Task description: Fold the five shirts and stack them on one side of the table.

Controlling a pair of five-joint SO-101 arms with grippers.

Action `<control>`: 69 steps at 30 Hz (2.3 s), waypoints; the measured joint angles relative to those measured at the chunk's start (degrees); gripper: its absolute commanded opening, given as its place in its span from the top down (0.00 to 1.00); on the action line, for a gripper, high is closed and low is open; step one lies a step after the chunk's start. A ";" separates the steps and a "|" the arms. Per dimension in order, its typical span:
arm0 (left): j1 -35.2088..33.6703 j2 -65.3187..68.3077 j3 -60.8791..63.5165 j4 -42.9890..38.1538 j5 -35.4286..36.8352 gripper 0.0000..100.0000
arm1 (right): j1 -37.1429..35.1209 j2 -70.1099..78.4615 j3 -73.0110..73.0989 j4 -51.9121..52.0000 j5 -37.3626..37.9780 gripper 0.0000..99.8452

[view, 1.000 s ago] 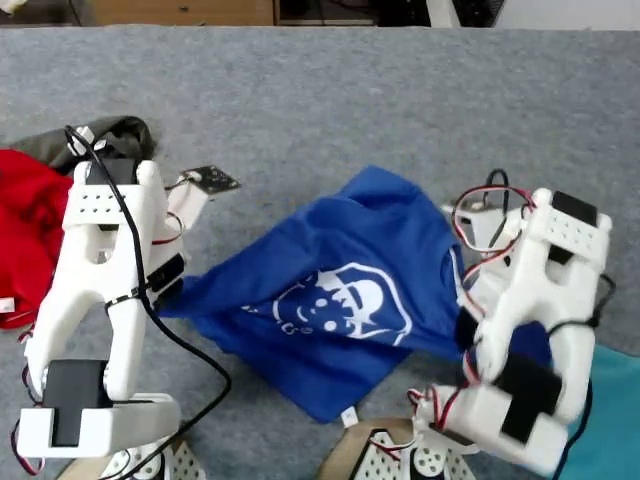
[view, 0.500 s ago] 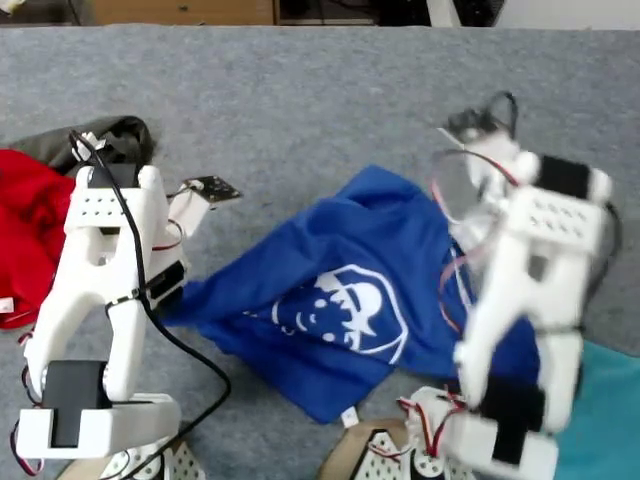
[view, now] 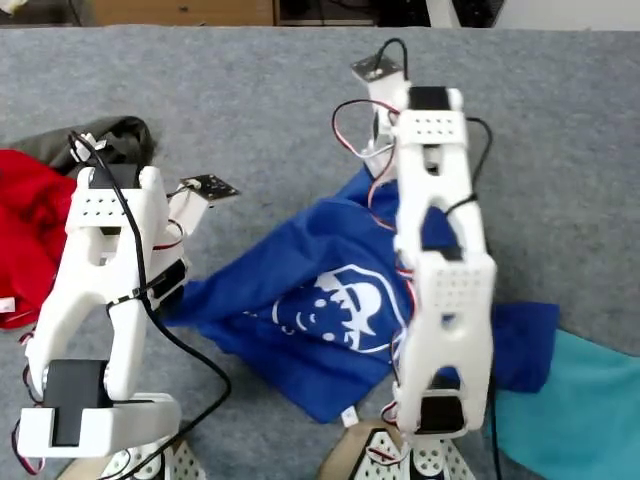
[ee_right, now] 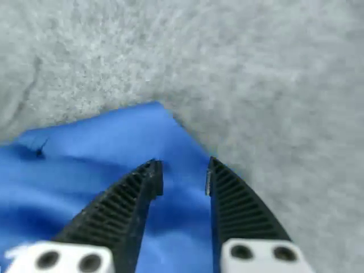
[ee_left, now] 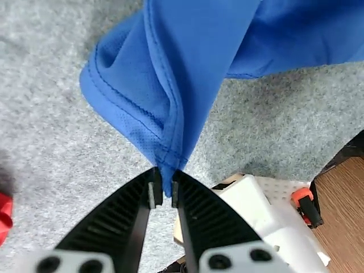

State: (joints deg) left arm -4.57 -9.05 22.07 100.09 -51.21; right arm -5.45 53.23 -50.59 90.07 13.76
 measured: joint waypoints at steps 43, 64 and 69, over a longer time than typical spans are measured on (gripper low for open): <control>1.32 8.62 -8.62 -34.29 49.05 0.98 | 20.92 10.99 -28.66 11.16 0.18 0.72; 5.89 8.70 -6.33 -30.33 42.02 0.98 | 4.66 -19.25 37.63 -7.21 -1.49 0.72; 5.19 8.44 -6.33 -30.33 42.55 0.98 | 4.31 -17.58 40.26 -12.22 -2.11 0.82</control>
State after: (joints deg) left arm 0.62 -0.62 15.74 69.76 -8.66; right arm -1.14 35.65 -10.33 77.85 11.65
